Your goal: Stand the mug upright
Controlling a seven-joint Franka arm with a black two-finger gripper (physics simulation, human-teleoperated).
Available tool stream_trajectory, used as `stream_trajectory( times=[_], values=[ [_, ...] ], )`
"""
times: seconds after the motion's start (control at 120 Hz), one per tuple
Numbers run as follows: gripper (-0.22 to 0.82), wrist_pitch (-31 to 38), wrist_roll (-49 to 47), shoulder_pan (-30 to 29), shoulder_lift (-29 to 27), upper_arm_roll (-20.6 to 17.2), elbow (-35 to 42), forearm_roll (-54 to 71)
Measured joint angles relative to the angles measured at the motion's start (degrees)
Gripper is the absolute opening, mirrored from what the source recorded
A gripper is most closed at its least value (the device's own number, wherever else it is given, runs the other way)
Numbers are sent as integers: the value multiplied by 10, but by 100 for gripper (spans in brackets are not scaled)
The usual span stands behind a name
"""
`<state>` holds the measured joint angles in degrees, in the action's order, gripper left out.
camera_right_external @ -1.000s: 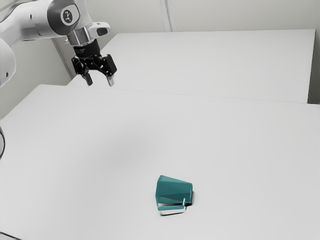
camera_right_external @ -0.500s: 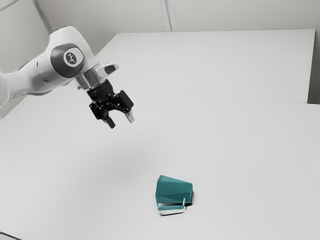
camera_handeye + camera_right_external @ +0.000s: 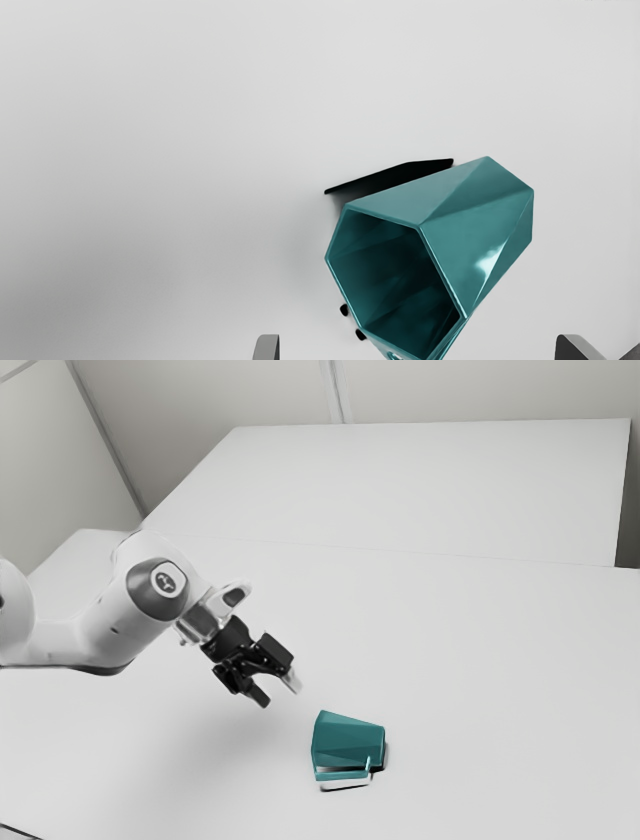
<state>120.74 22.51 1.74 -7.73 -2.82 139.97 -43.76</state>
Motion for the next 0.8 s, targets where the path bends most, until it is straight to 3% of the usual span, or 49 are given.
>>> stream_trajectory(
  times=[0.308,0.75,0.8],
  values=[
    [60,46,108,3,23,-40,50,-160],
    [60,52,236,10,62,-61,50,-322],
    [55,52,247,10,62,-65,49,-327]
  ],
)
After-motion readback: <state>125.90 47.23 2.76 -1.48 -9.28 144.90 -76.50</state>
